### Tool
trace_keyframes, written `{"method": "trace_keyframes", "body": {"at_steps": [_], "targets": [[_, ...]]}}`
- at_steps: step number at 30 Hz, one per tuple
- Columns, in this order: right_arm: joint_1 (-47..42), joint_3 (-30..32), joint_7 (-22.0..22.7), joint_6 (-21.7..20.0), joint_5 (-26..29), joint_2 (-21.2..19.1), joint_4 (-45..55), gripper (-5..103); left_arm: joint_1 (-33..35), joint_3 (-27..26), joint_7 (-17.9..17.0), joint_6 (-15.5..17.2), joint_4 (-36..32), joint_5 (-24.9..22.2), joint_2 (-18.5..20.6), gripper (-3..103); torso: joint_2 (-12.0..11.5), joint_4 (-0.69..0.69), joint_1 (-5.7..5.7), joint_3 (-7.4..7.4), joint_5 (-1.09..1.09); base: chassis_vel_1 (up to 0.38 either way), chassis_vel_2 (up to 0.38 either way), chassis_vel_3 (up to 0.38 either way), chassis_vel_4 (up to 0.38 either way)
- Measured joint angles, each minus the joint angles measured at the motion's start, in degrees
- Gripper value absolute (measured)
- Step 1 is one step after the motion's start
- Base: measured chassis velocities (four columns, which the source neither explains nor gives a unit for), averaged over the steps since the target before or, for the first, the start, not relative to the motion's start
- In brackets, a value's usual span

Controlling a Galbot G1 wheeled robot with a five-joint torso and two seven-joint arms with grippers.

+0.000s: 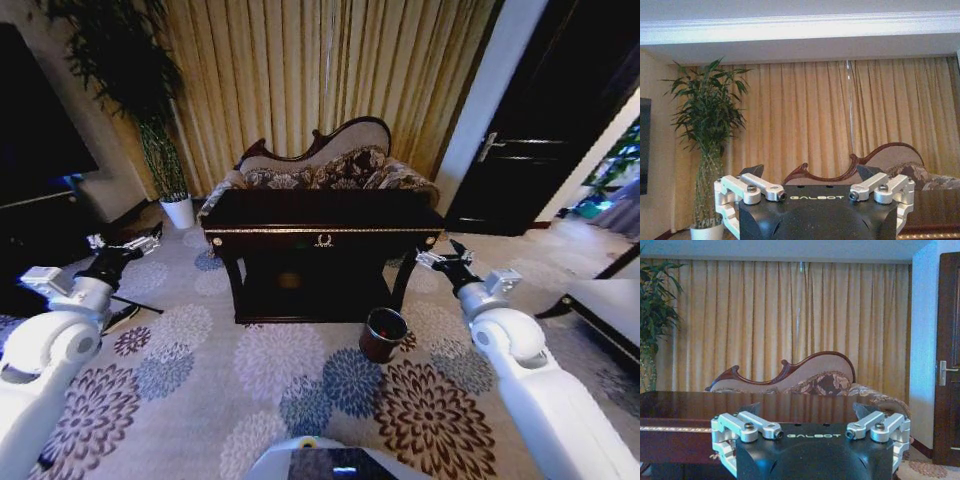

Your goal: Move to the front of the table and place the trash on the table into the trash bin.

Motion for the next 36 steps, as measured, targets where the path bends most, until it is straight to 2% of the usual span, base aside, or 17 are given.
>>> {"method": "trace_keyframes", "body": {"at_steps": [9, 13, 19, 21, 22, 24, 27, 29, 36], "targets": [[-0.4, 0.5, 0.0, 0.0, 0.1, 0.0, 0.3, 100, 0.1, -0.2, 0.0, -0.1, -0.4, -0.1, -0.1, 100, 0.0, -0.05, 0.0, 0.0, 0.04, 0.241, -0.239, -0.226, 0.258], [-0.7, 0.5, 0.0, 0.1, 0.1, 0.1, 0.5, 100, 0.3, -0.3, 0.0, -0.1, -0.5, -0.1, -0.2, 100, 0.0, 0.0, -0.01, -0.01, 0.0, 0.254, -0.244, -0.241, 0.252], [-1.0, 0.7, 0.0, 0.5, 0.1, 0.2, 0.5, 100, 0.6, -0.5, 0.0, -0.1, -0.6, -0.1, -0.3, 100, 0.0, -0.06, 0.01, 0.01, 0.04, 0.244, -0.242, -0.268, 0.243], [-1.0, 0.6, 0.0, 1.1, 0.1, 0.2, 0.4, 100, 0.7, -0.5, 0.0, -0.2, -0.6, -0.1, -0.4, 100, 0.0, -0.05, -0.03, -0.03, -0.01, 0.229, -0.255, -0.222, 0.267], [-1.1, 0.5, 0.0, 1.5, 0.2, 0.3, 0.4, 100, 0.7, -0.5, 0.0, -0.2, -0.7, -0.1, -0.5, 100, 0.0, -0.01, -0.05, -0.03, 0.0, 0.167, -0.21, -0.14, 0.235], [-1.1, 0.4, 0.0, 1.6, 0.4, 0.4, 0.3, 100, 0.8, -0.5, 0.0, -0.2, -0.8, -0.1, -0.6, 100, 0.0, -0.02, -0.05, -0.03, 0.04, 0.166, -0.21, -0.138, 0.203], [-1.2, 0.2, 0.0, 1.6, 0.4, 0.7, 0.0, 100, 1.0, -0.5, 0.0, -0.2, -1.0, -0.1, -0.8, 100, 0.0, -0.04, -0.05, -0.03, 0.04, 0.101, -0.039, -0.092, 0.067], [-1.2, 0.1, 0.0, 1.6, 0.3, 1.0, -0.4, 100, 1.3, -0.6, 0.0, -0.4, -1.0, 0.0, -1.2, 100, 0.0, -0.03, -0.03, -0.01, -0.03, 0.006, -0.005, -0.035, -0.011], [-1.3, -0.1, 0.1, 1.7, 0.1, 1.3, -1.2, 100, 2.2, -1.3, 0.7, -1.1, -1.0, 0.1, -1.6, 100, 0.0, -0.03, 0.07, 0.03, 0.01, -0.005, 0.029, 0.01, -0.025]]}}
